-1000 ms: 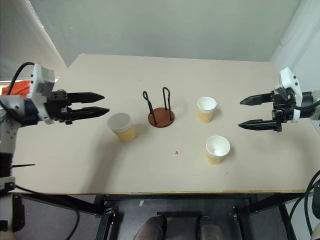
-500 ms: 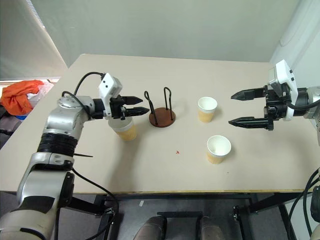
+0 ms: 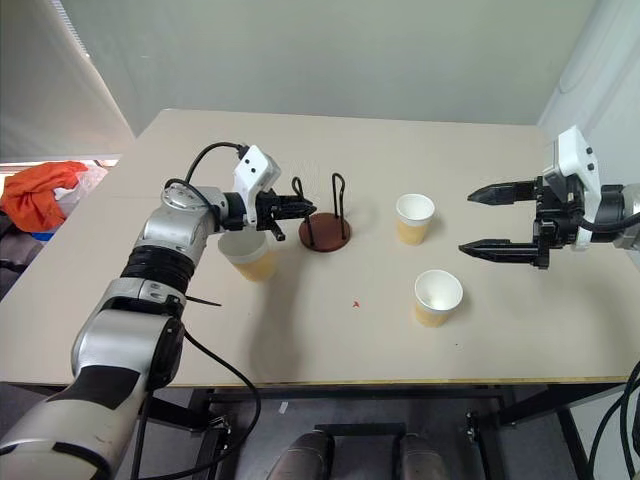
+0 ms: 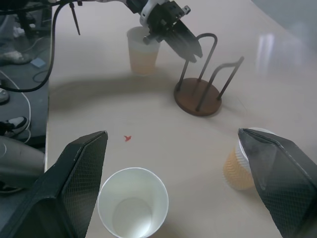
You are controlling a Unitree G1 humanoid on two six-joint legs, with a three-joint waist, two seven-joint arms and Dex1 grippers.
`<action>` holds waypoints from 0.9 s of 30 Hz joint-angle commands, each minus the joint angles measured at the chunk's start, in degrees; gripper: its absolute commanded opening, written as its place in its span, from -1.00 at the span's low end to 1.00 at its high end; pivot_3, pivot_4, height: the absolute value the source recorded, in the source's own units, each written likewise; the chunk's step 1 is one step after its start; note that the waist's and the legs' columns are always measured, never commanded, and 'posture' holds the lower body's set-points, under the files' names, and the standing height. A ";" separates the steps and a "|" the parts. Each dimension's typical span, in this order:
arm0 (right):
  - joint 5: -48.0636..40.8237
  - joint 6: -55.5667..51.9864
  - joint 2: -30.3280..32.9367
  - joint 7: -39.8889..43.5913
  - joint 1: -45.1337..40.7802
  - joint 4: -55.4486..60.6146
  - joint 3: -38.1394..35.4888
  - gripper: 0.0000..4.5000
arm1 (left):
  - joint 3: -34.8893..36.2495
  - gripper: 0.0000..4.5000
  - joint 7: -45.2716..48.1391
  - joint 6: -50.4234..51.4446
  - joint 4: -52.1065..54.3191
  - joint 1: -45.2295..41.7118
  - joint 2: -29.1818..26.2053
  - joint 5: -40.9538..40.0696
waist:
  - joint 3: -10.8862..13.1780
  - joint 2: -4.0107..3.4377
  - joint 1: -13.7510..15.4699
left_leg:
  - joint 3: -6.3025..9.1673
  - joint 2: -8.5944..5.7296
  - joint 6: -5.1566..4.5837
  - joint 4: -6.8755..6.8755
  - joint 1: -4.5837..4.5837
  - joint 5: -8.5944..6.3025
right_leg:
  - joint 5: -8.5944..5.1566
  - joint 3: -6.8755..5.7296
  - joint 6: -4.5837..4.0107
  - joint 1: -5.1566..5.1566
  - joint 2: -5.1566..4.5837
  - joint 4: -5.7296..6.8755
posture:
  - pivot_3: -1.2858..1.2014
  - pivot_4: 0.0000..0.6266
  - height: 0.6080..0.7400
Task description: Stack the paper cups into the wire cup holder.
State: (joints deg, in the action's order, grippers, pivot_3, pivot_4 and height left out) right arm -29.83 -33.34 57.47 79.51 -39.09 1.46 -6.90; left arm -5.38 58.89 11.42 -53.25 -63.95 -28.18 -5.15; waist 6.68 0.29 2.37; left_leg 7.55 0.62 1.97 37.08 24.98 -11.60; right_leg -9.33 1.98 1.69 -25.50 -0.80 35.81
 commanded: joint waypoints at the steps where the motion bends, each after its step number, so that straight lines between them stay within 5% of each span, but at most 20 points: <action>1: -1.67 -0.20 1.33 -1.02 -0.42 2.21 -2.78 1.00 | 0.97 -0.98 1.31 -1.09 0.74 -1.97 0.01 -0.13 | 0.00 0.00 0.03 | -0.01 -0.01 0.00 0.00 0.00 0.00 | 0.01 0.00 0.04 0.00 0.00 0.00 | 0.03 -0.52 1.00; 10: -2.33 -0.26 1.08 -1.53 -0.01 3.69 -2.49 1.00 | 2.06 -0.98 4.37 3.79 8.77 -0.23 1.89 -3.15 | 0.00 0.00 0.29 | -0.03 -0.24 -0.13 0.05 0.07 0.08 | -0.04 0.06 0.20 0.03 -0.06 -0.03 | 0.03 -0.52 1.00; 21: -4.11 -0.83 1.95 -0.20 4.89 9.09 -1.61 1.00 | 0.20 -0.98 0.50 28.43 54.13 18.77 0.47 -11.09 | 0.00 0.00 0.25 | -0.52 -0.45 -0.04 0.16 0.09 0.13 | -0.15 0.07 0.43 0.09 -0.05 -0.01 | 0.03 -0.52 1.00; 27: -2.77 -0.68 2.00 -0.78 6.88 10.54 0.67 1.00 | 2.09 -0.98 -3.91 39.15 69.02 25.26 -1.41 -16.07 | 0.00 0.01 0.26 | -0.37 -0.43 -0.22 0.21 -0.07 0.09 | -0.39 0.11 0.00 0.28 -0.11 0.01 | 0.03 -0.52 1.00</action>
State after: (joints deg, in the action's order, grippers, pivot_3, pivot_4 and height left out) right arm -32.84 -34.27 58.72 78.90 -32.21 10.70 -6.24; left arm -5.28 56.33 47.76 10.29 -38.74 -28.87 -18.82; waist 6.68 0.30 2.63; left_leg 7.24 0.18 1.73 37.30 24.89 -11.49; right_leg -9.68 2.11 1.66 -25.21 -0.91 35.82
